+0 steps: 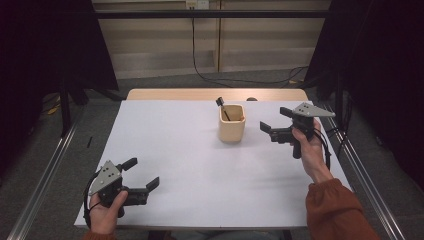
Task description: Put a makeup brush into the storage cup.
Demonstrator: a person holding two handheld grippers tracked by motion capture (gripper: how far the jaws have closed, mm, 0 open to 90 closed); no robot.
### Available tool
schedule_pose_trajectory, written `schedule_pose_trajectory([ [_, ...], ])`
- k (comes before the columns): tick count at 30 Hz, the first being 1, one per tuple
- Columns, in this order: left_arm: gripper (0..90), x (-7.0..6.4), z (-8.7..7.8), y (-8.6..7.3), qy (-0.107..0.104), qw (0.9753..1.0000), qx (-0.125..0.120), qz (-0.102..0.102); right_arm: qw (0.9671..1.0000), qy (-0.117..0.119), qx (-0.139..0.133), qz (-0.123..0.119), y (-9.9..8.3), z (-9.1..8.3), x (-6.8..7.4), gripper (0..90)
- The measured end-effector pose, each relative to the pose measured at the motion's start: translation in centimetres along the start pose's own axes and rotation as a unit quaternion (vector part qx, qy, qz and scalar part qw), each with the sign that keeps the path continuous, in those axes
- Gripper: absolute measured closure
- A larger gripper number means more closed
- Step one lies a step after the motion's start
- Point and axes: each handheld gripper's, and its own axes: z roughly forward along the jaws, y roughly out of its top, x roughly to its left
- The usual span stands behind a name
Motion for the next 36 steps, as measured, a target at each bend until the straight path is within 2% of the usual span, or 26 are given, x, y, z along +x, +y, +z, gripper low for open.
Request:
schedule_pose_trajectory([
  [5, 1.5, -0.1, 0.0, 0.0, 0.001, 1.0000, 0.000, 0.000, 1.0000, 0.007, 0.002, -0.007, -0.7, -0.9, 0.3, 2.2],
  [12, 1.6, -0.1, -0.1, 0.0, 0.004, 1.0000, -0.002, 0.000, 0.9999, 0.005, -0.001, 0.010, -2.2, -2.4, 0.8, 2.2],
  [15, 1.6, 0.0, -0.1, 0.0, 0.005, 1.0000, 0.000, -0.001, 0.9998, 0.011, 0.011, 0.014, -2.8, -3.2, 1.2, 2.0],
  [23, 1.6, 0.0, -0.1, -0.1, 0.006, 1.0000, -0.001, -0.003, 0.9998, -0.004, 0.012, 0.017, -3.9, -5.4, 1.6, 2.2],
  [25, 1.6, 0.0, -0.1, -0.1, 0.007, 1.0000, -0.002, -0.005, 0.9995, -0.009, 0.012, 0.028, -4.7, -5.9, 1.6, 2.3],
  [27, 1.6, 0.0, -0.1, -0.1, 0.006, 1.0000, -0.002, -0.004, 0.9995, -0.018, 0.015, 0.023, -5.2, -6.5, 1.8, 2.6],
  [36, 1.5, 0.2, -0.3, -0.2, 0.010, 0.9999, 0.000, -0.006, 0.9992, -0.031, 0.012, 0.024, -6.4, -9.4, 2.2, 2.3],
])
